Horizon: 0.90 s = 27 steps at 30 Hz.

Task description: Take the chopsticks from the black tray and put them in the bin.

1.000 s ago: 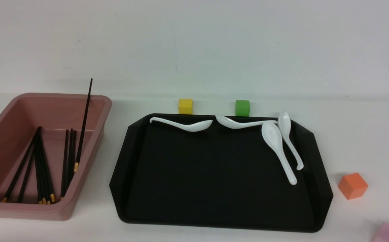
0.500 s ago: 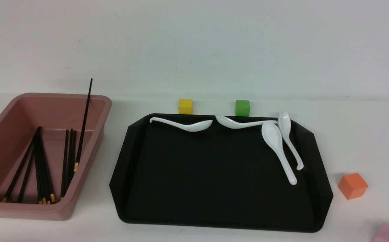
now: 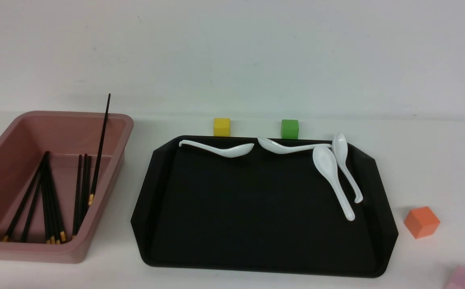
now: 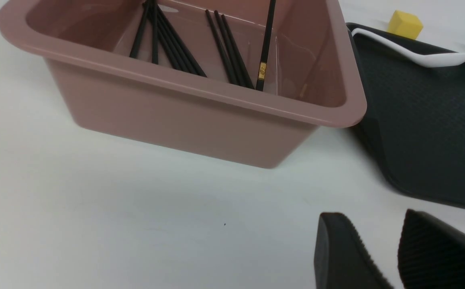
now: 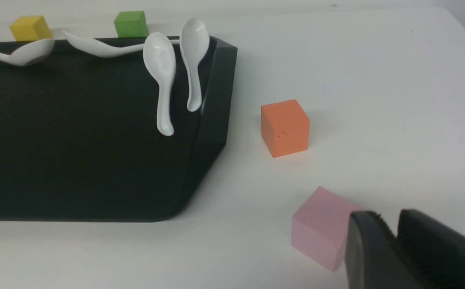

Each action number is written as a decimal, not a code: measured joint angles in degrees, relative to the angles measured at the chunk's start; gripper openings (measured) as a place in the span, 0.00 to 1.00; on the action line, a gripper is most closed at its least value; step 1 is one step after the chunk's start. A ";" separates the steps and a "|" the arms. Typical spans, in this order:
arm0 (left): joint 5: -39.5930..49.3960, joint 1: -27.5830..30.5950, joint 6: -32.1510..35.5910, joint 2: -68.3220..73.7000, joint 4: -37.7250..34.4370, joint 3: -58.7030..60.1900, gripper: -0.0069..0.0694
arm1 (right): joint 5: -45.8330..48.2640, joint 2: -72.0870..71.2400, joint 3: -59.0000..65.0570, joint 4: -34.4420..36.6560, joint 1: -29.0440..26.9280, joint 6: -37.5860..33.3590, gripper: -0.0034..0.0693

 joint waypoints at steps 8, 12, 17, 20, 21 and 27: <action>0.00 0.00 0.00 0.00 0.00 0.00 0.40 | 0.00 0.00 0.00 0.00 0.00 0.00 0.24; 0.00 0.00 0.00 0.00 0.00 0.00 0.40 | 0.00 0.00 0.00 0.00 0.00 0.00 0.24; 0.00 0.00 0.00 0.00 0.00 0.00 0.40 | 0.00 0.00 0.00 0.00 0.00 0.00 0.25; 0.00 0.00 0.00 0.00 0.00 0.00 0.40 | 0.00 0.00 0.00 0.00 0.00 0.00 0.25; 0.00 0.00 0.00 0.00 0.00 0.00 0.40 | 0.00 0.00 0.00 0.00 0.00 0.00 0.25; 0.00 0.00 0.00 0.00 0.00 0.00 0.40 | 0.00 0.00 0.00 0.00 0.00 0.00 0.25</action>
